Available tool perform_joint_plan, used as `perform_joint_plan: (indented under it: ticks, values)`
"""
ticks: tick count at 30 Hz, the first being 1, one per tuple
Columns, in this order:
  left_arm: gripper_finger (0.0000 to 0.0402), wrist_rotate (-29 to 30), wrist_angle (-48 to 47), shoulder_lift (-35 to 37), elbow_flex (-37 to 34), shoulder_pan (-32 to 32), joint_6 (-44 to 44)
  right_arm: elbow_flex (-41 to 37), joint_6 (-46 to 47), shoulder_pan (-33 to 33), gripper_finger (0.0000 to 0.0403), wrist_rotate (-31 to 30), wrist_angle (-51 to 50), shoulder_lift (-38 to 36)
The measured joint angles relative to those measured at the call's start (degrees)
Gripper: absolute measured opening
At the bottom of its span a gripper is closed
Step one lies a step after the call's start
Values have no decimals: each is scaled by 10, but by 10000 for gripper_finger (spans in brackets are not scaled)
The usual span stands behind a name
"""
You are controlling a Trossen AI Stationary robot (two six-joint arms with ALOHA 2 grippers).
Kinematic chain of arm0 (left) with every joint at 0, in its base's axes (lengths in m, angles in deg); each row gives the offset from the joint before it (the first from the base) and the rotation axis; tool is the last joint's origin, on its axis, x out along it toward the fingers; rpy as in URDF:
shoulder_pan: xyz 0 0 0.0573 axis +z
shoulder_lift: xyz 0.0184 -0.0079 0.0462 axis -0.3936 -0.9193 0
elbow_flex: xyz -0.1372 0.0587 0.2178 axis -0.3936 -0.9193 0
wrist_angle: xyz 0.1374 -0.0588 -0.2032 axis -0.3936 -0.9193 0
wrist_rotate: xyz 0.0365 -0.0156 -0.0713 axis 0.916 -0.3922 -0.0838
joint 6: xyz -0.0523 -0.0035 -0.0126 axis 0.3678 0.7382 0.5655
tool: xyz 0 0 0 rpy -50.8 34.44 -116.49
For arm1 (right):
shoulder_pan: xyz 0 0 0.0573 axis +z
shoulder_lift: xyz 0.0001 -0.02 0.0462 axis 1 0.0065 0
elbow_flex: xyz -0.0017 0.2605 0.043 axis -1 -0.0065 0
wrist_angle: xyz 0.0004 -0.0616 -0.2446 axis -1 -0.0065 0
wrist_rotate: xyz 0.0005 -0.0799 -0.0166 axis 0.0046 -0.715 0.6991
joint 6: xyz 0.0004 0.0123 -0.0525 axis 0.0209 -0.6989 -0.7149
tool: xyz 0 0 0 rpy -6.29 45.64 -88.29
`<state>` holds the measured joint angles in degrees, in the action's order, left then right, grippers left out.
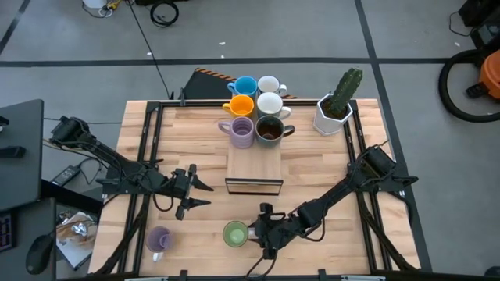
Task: Place coffee mugs
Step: Put the green mug on the shelf
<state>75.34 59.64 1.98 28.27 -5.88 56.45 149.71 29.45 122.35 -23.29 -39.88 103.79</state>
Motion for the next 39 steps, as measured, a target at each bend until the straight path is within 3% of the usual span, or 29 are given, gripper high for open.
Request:
perform_joint_plan:
  ticks: [9,25,39]
  values:
    - [208,0,0,0,0,0,0,-9,37,-5,187,-5,5,1]
    - [208,0,1,0,0,0,0,-13,30,-7,74,-5,16,1]
    - [208,0,-5,0,0,0,4,-13,2,-9,72,8,11,1]
